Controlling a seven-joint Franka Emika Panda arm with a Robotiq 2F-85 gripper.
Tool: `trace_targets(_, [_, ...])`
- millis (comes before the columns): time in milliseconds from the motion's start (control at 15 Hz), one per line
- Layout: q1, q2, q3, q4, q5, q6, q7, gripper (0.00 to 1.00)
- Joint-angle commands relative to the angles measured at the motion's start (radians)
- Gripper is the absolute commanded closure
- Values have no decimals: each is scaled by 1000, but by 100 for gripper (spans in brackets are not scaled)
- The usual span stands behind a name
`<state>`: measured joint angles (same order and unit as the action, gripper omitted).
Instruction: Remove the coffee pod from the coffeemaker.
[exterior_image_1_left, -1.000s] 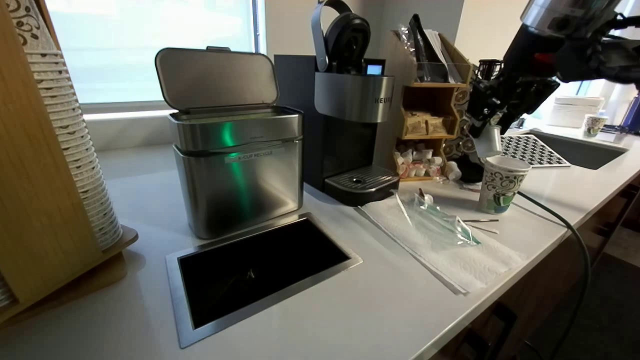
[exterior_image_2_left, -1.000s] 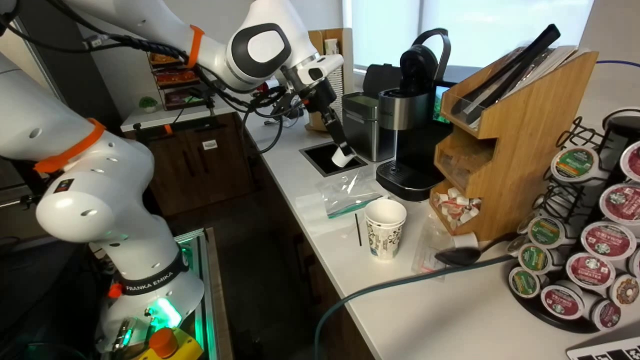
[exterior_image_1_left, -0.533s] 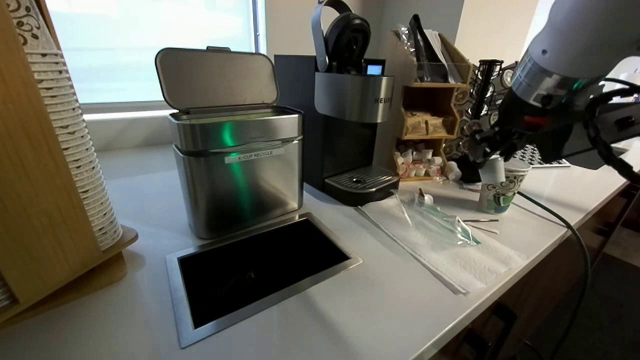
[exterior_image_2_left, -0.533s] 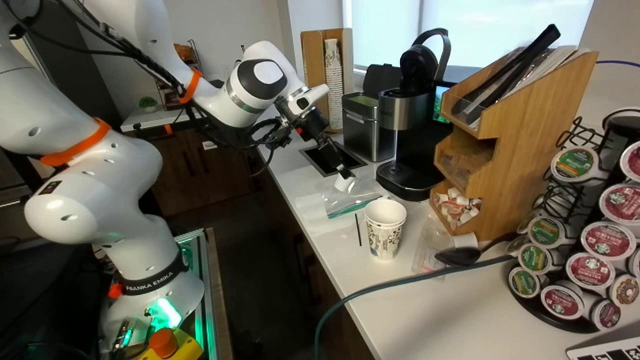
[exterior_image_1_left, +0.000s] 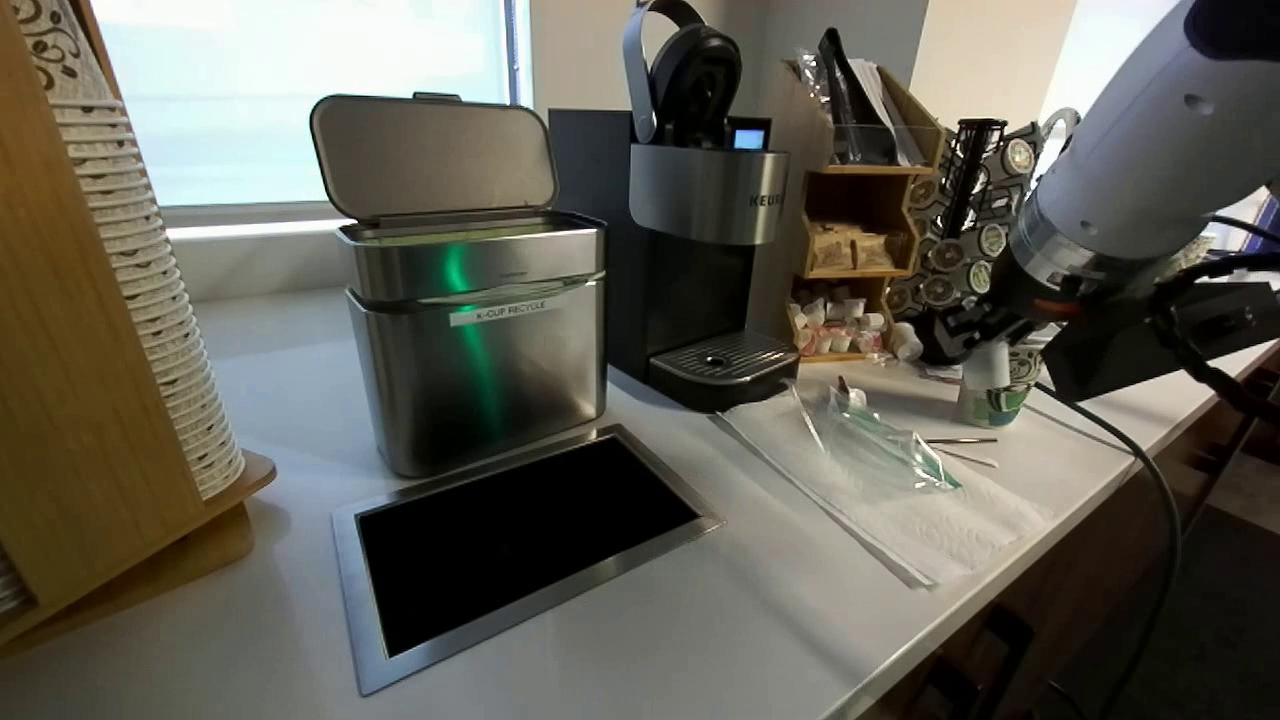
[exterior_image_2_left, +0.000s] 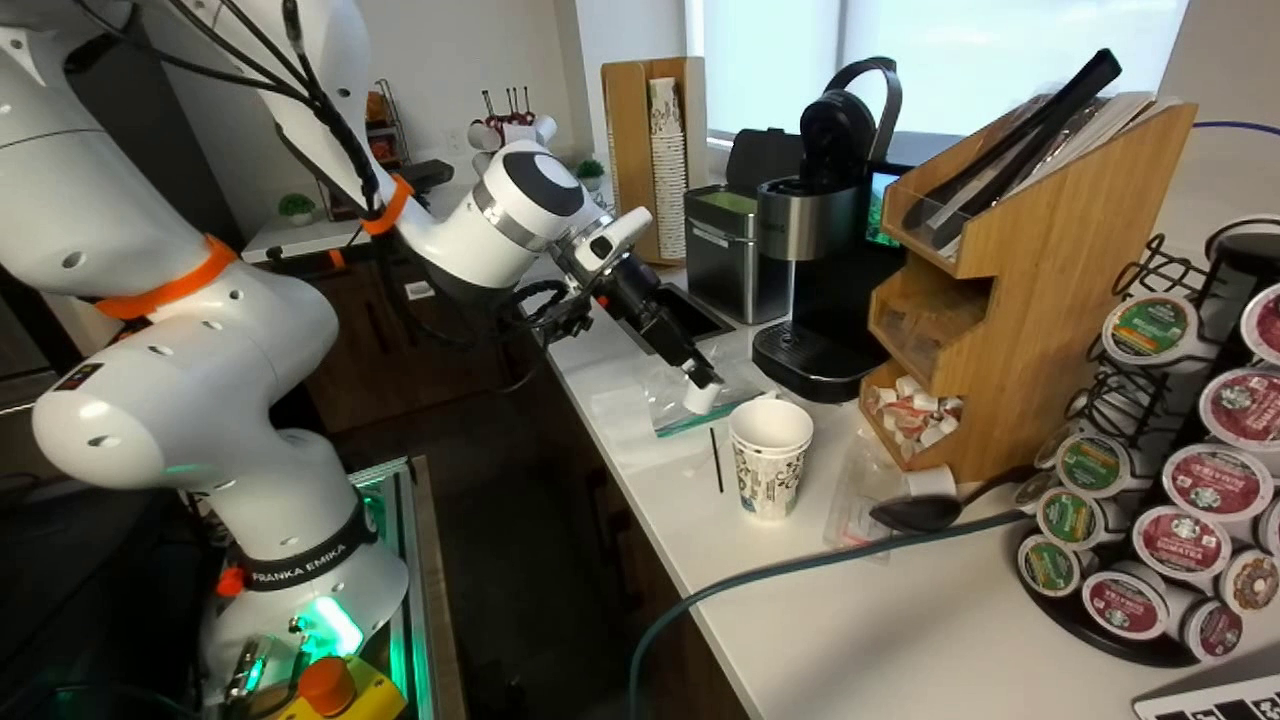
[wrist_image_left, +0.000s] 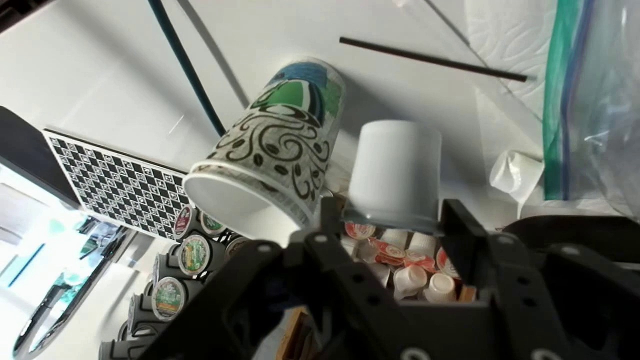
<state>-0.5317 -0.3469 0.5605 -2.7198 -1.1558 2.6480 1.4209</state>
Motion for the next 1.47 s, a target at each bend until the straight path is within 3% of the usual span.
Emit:
trace_targets(0, [-54,85,37,29,-160,32,157,72])
trace_targets(400, [-64,228,23,100,-390,58,305,72])
trace_targets(933, [-52,364,6,184,-594,46,433,72])
trace_targets(1000, [-52,382,4,190,-601,45,433,61])
trace_targets(1067, [-51,393,3,192,-591,42,417,22])
trace_targets(1200, [-48,388,3,189,-545,44,390,19])
trace_targets(1333, [-39,357,10,180,-496,32,374,3])
trace_targets(1400, [-35,336,15,173,-468,25,367,0])
